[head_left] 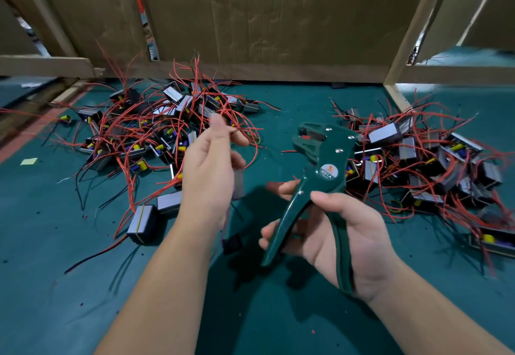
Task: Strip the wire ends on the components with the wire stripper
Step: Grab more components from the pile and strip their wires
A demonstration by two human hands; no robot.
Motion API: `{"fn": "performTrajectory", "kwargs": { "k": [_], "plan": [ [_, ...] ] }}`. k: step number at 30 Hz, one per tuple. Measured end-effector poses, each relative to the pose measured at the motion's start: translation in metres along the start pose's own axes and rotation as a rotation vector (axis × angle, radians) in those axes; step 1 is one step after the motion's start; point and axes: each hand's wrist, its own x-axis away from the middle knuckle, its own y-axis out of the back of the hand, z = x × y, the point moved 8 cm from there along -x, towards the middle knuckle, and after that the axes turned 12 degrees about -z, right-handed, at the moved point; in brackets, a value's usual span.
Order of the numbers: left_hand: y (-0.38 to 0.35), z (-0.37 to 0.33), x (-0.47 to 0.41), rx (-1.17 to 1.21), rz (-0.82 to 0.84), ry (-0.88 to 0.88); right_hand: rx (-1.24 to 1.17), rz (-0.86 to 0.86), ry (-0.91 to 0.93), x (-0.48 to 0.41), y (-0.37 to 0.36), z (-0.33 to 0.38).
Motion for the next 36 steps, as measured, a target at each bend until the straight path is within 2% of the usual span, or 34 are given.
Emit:
{"fn": "performTrajectory", "kwargs": {
  "k": [3, 6, 8, 10, 12, 15, 16, 18, 20, 25, 29, 32, 36],
  "plan": [
    [-0.019, 0.012, 0.009, 0.264, 0.122, 0.308, 0.062, 0.102, -0.039, 0.002, -0.008, -0.005],
    [-0.033, 0.017, 0.022, 0.252, 0.283, 0.404, 0.123, 0.123, -0.041, 0.003, -0.01, -0.008],
    [-0.037, 0.016, 0.023, 0.177, 0.345, 0.331, 0.118, 0.071, -0.016, 0.001, -0.005, -0.006],
    [-0.036, 0.013, 0.021, 0.058, 0.372, 0.184, 0.087, -0.004, 0.046, -0.001, 0.003, 0.003],
    [-0.025, 0.008, 0.014, -0.096, 0.318, 0.011, 0.037, -0.087, 0.152, -0.002, 0.012, 0.02],
    [0.002, 0.001, -0.003, -0.646, 0.1, -0.363, -0.014, -0.205, 0.312, 0.0, 0.027, 0.049],
    [0.009, 0.004, -0.009, -0.823, 0.037, -0.391, -0.024, -0.228, 0.344, 0.001, 0.03, 0.055],
    [0.022, 0.016, -0.017, -1.096, -0.033, -0.302, -0.021, -0.226, 0.363, 0.002, 0.033, 0.06],
    [0.028, 0.023, -0.018, -1.21, -0.047, -0.24, -0.007, -0.219, 0.318, 0.001, 0.033, 0.054],
    [0.033, 0.021, -0.021, -1.278, -0.089, -0.299, 0.064, -0.235, 0.173, -0.005, 0.029, 0.031],
    [0.036, 0.023, -0.023, -1.283, -0.094, -0.275, 0.178, -0.249, 0.049, -0.009, 0.03, 0.024],
    [0.035, 0.026, -0.024, -1.298, -0.086, -0.266, 0.22, -0.222, 0.018, -0.022, 0.018, 0.033],
    [0.032, 0.029, -0.023, -1.334, -0.08, -0.277, 0.204, -0.274, -0.037, -0.07, 0.007, 0.045]
  ]
}}
